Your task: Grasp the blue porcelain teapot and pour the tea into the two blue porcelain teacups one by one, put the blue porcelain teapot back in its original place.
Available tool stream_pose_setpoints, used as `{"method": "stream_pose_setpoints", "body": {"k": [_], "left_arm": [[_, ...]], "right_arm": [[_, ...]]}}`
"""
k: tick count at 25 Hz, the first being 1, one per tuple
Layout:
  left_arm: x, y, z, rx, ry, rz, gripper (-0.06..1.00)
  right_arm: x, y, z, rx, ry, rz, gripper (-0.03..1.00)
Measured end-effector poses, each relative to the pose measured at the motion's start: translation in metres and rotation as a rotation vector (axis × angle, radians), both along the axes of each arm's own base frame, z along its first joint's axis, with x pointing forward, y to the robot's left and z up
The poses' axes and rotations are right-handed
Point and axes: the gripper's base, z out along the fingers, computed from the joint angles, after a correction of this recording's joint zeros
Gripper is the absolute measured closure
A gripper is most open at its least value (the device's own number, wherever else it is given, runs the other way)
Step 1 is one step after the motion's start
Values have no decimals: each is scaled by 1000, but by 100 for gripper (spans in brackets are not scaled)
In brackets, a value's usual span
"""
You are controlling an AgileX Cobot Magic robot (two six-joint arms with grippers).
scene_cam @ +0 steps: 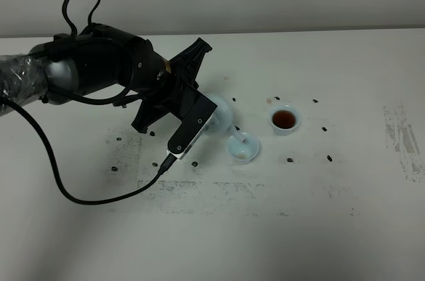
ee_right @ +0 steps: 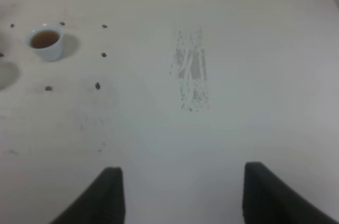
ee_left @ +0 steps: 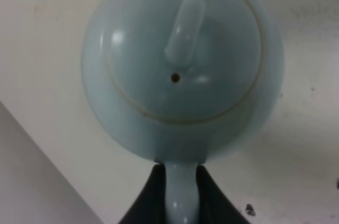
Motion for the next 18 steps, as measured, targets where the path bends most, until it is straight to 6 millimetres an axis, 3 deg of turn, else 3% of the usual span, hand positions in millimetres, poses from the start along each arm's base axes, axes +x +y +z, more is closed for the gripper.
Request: {"method": "stream_pose_setpoints", "body": {"k": [18], "left_arm": [[1, -9, 4, 56, -111, -129, 91]], "right_arm": [[0, 0, 0, 0, 0, 0, 49]]}}
